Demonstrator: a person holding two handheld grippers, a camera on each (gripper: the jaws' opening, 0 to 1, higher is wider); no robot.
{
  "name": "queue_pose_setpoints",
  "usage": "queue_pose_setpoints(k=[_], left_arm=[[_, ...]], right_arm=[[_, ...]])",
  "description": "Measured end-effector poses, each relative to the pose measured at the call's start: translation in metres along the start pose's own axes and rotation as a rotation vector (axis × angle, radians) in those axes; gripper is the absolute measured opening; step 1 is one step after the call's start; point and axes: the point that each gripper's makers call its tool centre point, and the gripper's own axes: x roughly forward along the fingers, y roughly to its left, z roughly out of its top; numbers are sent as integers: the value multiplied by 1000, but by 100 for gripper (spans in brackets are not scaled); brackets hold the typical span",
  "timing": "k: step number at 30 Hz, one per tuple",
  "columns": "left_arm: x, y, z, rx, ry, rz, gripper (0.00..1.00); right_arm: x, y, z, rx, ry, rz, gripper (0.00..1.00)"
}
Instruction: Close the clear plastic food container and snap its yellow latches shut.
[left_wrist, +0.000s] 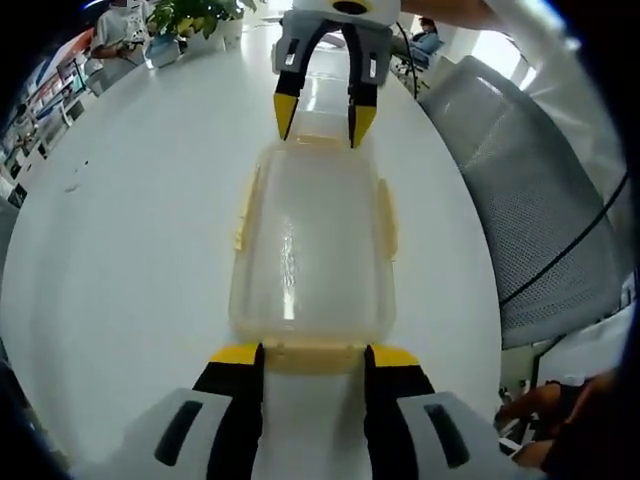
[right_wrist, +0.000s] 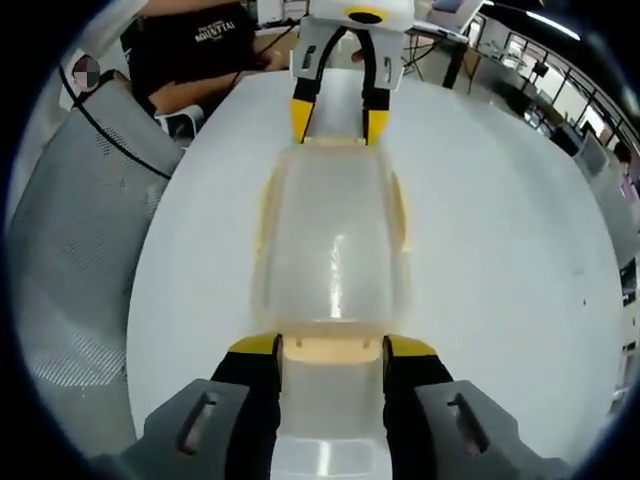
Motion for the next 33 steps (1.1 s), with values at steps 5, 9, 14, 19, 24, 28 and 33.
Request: queue_pose_setpoints(k=[5, 9, 14, 19, 24, 28, 33], left_arm=[[0, 0, 1, -1, -5, -1, 34], [1, -1, 1, -5, -2, -3, 34], [1, -1, 2, -7, 6, -4, 34], [1, -1, 2, -7, 10, -5, 33], [1, -1, 2, -10, 7, -3, 33], [0, -1, 2, -9, 6, -2, 33], [0, -1, 2, -10, 8, 0, 33]], right_arm=[[0, -1, -1, 6, 4, -2, 36], [0, -1, -1, 3, 4, 4, 35], [0, -2, -1, 3, -2, 11, 35], [0, -1, -1, 4, 0, 10, 34], [0, -1, -1, -1, -4, 13, 34], [-1, -1, -1, -1, -2, 10, 34], [-1, -1, -1, 3, -4, 13, 34]])
